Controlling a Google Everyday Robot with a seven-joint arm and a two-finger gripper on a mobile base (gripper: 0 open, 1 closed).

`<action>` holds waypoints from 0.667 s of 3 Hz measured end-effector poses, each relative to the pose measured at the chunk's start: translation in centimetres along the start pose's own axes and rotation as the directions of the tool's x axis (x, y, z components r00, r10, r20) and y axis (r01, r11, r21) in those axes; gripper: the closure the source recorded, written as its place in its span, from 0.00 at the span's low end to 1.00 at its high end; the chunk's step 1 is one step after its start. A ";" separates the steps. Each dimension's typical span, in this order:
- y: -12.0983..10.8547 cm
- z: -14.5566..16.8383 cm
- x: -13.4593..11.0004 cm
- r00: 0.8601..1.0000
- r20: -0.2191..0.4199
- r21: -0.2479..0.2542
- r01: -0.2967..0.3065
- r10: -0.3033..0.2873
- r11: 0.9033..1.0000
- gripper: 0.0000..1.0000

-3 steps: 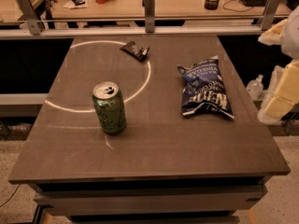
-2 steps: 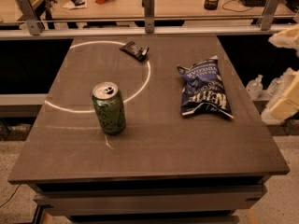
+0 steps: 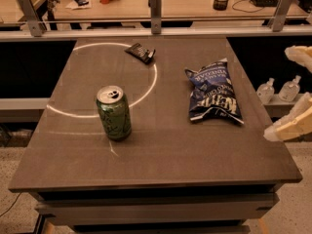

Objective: Move green can near rxbar chocolate

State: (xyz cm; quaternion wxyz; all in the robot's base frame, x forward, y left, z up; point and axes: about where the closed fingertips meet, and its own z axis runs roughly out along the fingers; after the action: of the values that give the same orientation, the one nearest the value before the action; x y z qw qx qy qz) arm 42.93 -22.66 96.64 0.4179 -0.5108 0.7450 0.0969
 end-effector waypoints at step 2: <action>5.4 3.1 -3.1 0.914 0.397 -0.117 -0.041 0.085 0.992 0.00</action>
Offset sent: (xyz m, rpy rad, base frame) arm -0.0408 0.0930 0.0080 0.7395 -0.1231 0.2105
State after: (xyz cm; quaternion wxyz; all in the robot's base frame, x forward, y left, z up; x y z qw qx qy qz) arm 40.45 -16.33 95.38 0.5308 -0.4772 0.6534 0.2522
